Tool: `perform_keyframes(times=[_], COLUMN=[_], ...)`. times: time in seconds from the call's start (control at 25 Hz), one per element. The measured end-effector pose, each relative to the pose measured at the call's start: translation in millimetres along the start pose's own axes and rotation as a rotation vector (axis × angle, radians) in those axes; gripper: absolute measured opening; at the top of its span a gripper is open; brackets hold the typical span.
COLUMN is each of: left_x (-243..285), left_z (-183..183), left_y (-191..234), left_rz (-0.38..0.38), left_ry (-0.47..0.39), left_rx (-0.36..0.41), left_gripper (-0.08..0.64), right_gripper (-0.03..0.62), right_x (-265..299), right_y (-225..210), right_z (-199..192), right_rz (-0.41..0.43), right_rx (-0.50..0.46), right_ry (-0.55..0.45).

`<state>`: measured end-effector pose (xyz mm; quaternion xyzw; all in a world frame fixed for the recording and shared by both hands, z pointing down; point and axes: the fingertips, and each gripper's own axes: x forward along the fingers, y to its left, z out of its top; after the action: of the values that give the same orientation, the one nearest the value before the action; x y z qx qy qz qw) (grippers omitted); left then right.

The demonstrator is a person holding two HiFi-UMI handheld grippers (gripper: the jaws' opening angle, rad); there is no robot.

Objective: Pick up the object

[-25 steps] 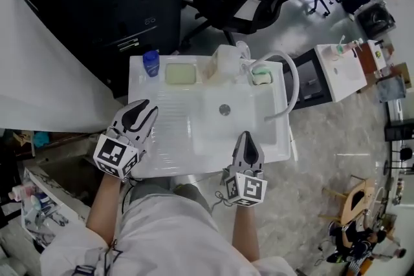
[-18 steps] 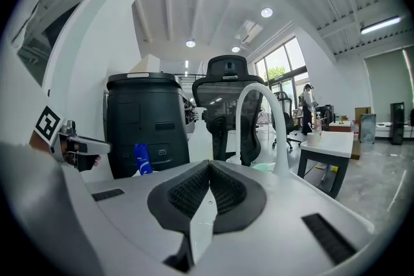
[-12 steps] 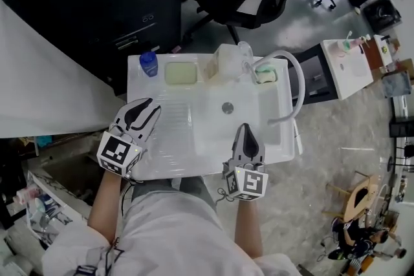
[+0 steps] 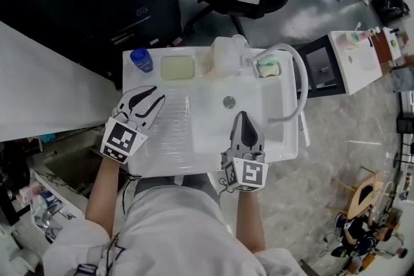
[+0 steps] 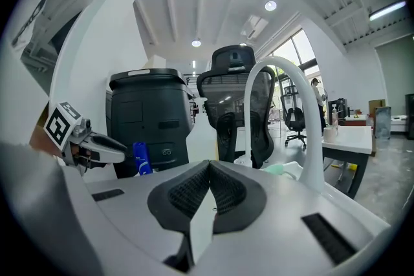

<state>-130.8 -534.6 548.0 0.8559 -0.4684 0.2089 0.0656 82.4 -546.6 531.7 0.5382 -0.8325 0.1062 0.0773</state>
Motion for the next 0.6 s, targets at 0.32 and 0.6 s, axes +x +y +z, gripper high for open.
perform_keyframes(times=[0.32, 0.6], left_x=[47.9, 96.5], left_z=[-27.3, -62.0], left_y=[-4.7, 3.6], left_rz=[-0.095, -0.143], left_ry=[0.202, 0.328], left_rx=[0.291, 0.342], left_gripper=[0.112, 0.112], right_gripper=[0.006, 0.008], right_x=[18.7, 35.0], right_y=[3.0, -3.1], right_z=[-5.2, -11.5], right_rz=[0.026, 0.018], right_rx=[0.006, 0.019], right_ry=[0.014, 0.039])
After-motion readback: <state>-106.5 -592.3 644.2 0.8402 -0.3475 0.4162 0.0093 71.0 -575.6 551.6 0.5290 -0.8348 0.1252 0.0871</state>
